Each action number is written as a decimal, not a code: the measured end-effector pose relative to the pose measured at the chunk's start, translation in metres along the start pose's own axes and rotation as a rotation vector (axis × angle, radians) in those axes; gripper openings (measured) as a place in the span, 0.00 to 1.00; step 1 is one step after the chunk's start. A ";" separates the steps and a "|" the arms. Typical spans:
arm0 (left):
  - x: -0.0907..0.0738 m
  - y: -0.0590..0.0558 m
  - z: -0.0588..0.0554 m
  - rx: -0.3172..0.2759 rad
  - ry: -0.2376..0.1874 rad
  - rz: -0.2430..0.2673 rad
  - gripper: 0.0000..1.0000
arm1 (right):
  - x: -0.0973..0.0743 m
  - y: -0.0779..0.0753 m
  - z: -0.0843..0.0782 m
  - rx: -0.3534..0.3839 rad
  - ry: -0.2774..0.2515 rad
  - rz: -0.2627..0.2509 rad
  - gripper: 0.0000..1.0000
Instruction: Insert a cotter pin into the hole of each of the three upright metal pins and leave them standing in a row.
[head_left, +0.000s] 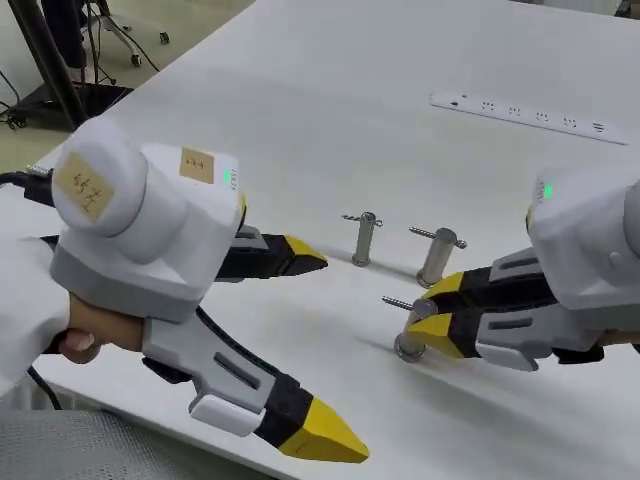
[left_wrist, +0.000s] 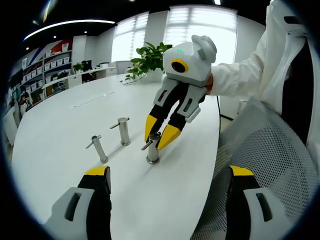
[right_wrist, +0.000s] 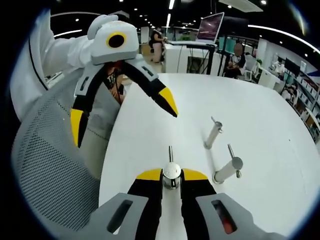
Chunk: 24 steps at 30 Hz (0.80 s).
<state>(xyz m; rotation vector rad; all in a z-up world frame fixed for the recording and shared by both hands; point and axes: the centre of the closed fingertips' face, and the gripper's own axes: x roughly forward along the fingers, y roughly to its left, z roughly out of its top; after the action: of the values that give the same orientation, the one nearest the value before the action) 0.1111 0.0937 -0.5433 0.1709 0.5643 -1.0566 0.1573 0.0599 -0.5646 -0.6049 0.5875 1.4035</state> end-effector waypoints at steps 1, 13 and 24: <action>-0.001 0.001 0.000 -0.005 0.001 0.005 0.95 | -0.002 -0.002 0.001 -0.002 -0.006 -0.001 0.07; -0.005 0.007 0.000 0.000 0.032 0.048 0.95 | -0.039 -0.040 -0.010 -0.036 -0.010 -0.027 0.07; -0.004 0.010 -0.004 -0.026 0.042 0.056 0.95 | -0.056 -0.075 -0.035 -0.093 0.047 -0.031 0.07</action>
<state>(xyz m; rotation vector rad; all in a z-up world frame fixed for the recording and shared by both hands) 0.1166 0.1034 -0.5460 0.1853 0.6076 -0.9932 0.2271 -0.0100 -0.5481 -0.7207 0.5503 1.3960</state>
